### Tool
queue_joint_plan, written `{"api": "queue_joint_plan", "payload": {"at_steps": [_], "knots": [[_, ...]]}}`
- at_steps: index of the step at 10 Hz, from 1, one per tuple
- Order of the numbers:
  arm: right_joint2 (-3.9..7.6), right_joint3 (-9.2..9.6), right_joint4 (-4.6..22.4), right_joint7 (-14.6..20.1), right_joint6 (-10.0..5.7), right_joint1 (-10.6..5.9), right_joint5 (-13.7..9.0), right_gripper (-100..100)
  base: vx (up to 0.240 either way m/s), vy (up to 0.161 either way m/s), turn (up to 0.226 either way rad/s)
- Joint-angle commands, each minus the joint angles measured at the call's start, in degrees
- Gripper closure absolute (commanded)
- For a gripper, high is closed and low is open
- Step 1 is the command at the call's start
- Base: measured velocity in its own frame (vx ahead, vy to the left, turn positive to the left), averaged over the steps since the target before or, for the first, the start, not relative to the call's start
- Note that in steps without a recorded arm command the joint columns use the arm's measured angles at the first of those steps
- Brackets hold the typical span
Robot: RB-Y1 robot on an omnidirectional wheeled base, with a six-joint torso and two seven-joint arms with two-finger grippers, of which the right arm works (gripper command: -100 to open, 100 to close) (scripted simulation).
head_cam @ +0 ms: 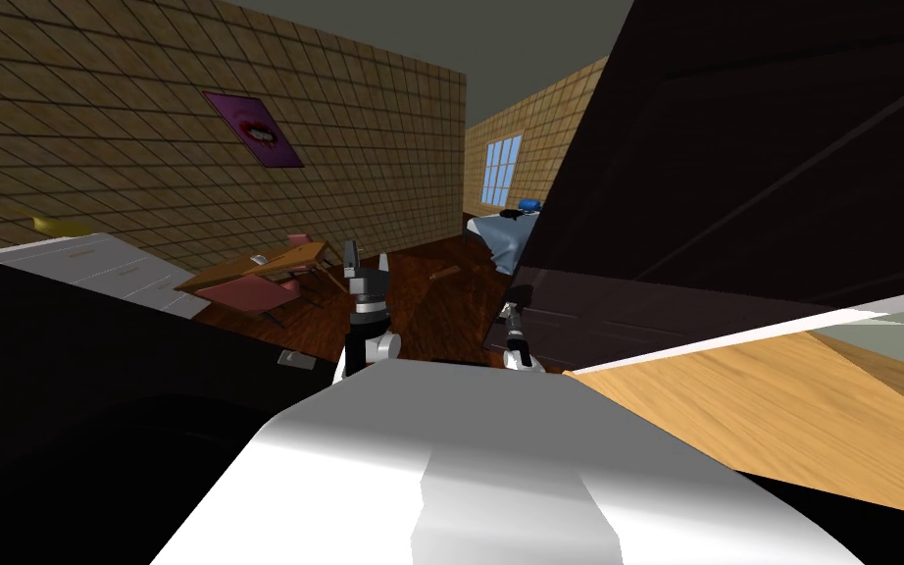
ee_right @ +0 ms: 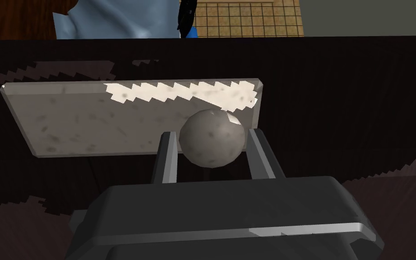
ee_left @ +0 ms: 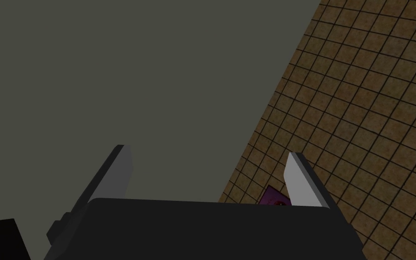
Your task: Push the door open
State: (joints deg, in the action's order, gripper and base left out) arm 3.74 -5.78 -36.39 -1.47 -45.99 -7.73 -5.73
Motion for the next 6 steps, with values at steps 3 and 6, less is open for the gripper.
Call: {"api": "queue_joint_plan", "payload": {"at_steps": [3,6], "knots": [[0.62,-1.48,0.1,-0.5,0.12,-0.08,-0.9,100,0.138,0.042,-0.038],[1.07,-3.31,0.2,-1.1,0.26,-0.17,-2.0,100,0.23,0.051,-0.058]]}}
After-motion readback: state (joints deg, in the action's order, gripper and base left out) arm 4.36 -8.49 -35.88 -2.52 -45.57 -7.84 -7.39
